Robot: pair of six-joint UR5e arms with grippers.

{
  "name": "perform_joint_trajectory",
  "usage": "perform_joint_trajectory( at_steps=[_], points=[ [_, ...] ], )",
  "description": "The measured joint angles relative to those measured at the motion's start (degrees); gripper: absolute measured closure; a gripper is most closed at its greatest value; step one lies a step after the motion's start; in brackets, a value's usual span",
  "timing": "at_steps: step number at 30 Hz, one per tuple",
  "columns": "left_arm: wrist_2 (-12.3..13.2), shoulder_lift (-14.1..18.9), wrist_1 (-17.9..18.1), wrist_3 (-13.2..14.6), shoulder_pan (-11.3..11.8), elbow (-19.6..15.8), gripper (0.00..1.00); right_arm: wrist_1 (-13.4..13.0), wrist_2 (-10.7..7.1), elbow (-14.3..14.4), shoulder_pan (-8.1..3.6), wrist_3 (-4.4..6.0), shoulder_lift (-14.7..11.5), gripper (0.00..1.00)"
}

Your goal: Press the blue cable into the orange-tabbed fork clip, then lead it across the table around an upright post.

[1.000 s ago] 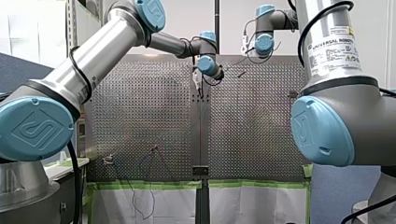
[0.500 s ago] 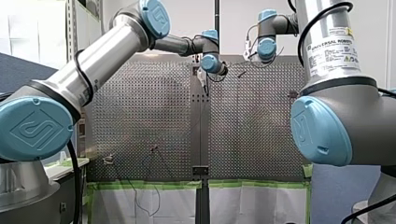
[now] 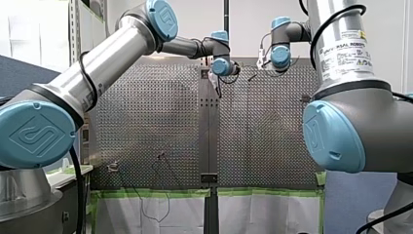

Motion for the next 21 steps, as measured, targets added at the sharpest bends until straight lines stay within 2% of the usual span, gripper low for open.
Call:
perform_joint_trajectory(
  at_steps=[9,15,21],
  points=[
    [0.42,-0.93,2.64,0.00,0.25,-3.88,1.00,-0.39,0.19,0.15,-0.67,0.13,2.07,1.00],
    [0.62,-3.15,2.22,0.37,0.05,-4.52,1.00,-1.73,-0.25,0.14,-2.15,0.71,3.19,1.00],
    [0.67,-3.60,2.15,0.43,0.23,-4.47,1.00,-2.63,-0.86,0.18,-3.39,0.82,5.27,1.00]
  ],
)
